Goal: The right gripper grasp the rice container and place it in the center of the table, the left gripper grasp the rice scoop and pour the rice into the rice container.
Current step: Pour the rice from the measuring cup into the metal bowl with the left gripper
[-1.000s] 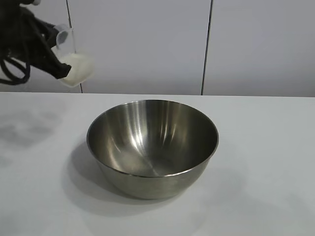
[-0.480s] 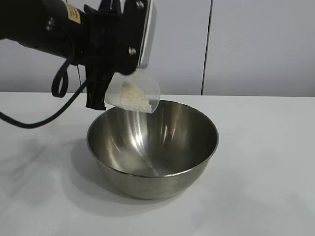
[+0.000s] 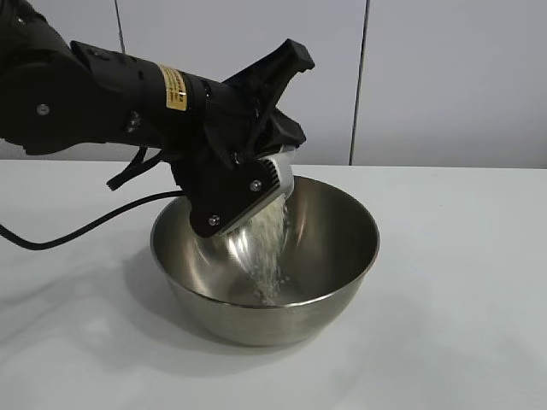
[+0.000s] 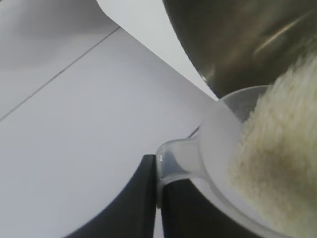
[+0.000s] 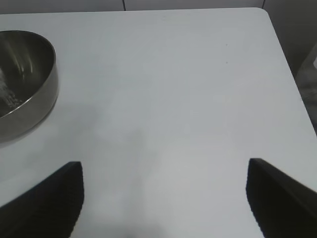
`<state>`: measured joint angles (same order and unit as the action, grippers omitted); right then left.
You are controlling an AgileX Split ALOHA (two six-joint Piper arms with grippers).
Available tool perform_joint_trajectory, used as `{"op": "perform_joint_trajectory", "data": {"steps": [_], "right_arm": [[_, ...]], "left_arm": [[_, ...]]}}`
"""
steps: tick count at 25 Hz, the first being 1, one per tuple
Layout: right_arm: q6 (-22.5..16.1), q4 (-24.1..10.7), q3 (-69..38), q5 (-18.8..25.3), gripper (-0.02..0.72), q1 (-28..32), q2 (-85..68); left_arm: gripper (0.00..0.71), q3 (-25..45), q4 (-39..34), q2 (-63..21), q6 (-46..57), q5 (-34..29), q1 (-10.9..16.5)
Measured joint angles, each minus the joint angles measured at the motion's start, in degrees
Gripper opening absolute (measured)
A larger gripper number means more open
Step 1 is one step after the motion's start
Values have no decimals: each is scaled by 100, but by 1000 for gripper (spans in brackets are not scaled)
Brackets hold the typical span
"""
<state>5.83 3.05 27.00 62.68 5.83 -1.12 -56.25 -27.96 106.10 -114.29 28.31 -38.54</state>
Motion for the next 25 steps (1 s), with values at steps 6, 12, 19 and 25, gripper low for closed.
{"op": "perform_joint_trajectory", "data": {"steps": [6, 12, 19, 25], "right_arm": [[0, -5, 0, 0, 610, 0, 0], [0, -5, 0, -15, 610, 0, 0], [0, -5, 0, -15, 610, 0, 0], [0, -5, 0, -15, 610, 0, 0]], "left_arm": [[8, -6, -178, 0, 0, 0, 0], [8, -6, -240, 0, 0, 0, 0], [8, -6, -317, 0, 0, 0, 0], [8, -6, -323, 0, 19, 0, 0]]}}
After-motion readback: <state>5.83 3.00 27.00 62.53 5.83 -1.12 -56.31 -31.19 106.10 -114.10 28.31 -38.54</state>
